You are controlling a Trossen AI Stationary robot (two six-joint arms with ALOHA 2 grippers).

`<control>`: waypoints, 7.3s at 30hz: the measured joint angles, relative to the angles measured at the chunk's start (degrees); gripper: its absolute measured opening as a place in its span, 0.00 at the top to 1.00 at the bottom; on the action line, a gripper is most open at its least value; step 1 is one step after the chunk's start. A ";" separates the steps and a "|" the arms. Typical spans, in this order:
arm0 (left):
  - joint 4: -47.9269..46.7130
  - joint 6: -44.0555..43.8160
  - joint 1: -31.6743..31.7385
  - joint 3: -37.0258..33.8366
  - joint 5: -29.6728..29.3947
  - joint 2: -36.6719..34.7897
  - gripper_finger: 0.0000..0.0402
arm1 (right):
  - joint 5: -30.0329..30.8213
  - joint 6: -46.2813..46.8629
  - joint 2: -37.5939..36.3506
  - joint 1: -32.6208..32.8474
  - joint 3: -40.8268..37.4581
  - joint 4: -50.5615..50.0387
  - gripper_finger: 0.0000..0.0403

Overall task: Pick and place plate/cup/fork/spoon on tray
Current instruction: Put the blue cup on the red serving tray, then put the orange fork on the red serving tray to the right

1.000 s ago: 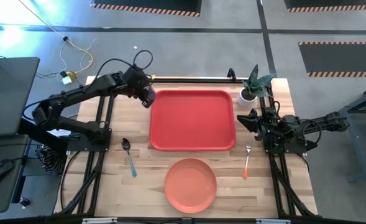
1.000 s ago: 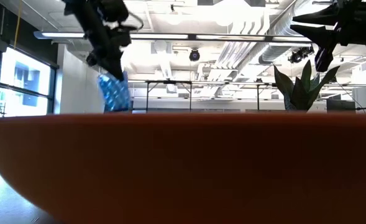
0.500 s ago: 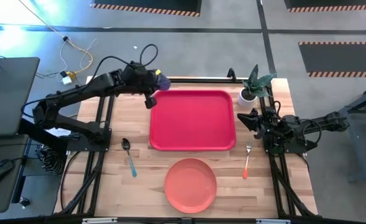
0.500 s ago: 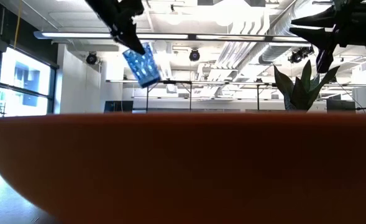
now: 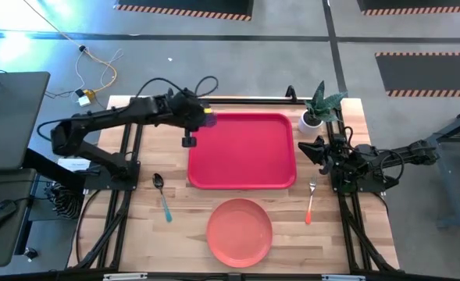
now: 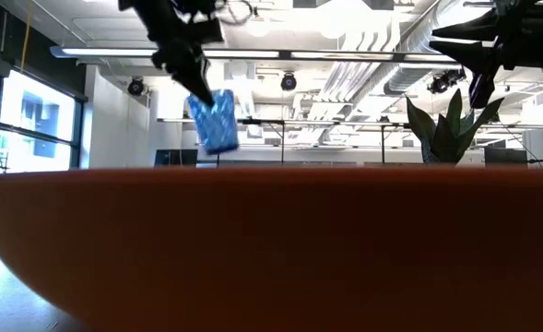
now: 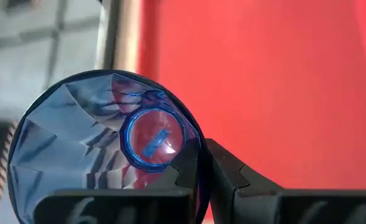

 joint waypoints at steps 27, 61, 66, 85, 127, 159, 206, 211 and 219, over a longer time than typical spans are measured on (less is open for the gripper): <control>1.53 -9.41 5.84 0.00 5.19 10.66 0.98 | -0.37 0.02 0.02 0.00 0.00 -1.63 0.86; 3.51 -13.88 6.45 -0.04 4.34 15.39 0.98 | -0.44 0.02 0.00 0.00 0.00 -1.67 0.86; 3.49 -13.86 6.45 -0.04 4.29 15.39 0.95 | -0.48 0.02 0.00 0.00 0.00 -1.68 0.86; 3.53 -15.72 6.32 0.00 4.33 13.35 0.84 | -0.52 0.02 0.00 0.02 0.00 -1.30 0.86; 3.47 -27.72 4.24 0.02 4.63 -7.21 0.84 | -20.53 43.44 21.17 0.06 39.20 -55.44 0.86; 3.42 -26.63 4.24 0.02 4.61 -7.18 0.84 | -34.93 74.12 44.10 4.07 40.04 -84.48 0.86; 3.47 -24.77 4.26 0.00 4.61 -7.18 0.84 | -29.68 81.07 71.83 13.27 40.04 -83.97 0.67; 3.47 -24.75 4.26 0.00 4.61 -7.18 0.84 | -29.78 82.03 74.27 14.59 40.04 -82.49 0.67; 3.49 -24.74 4.26 0.00 4.61 -7.18 0.84 | -27.57 86.88 74.77 17.14 39.25 -80.53 0.67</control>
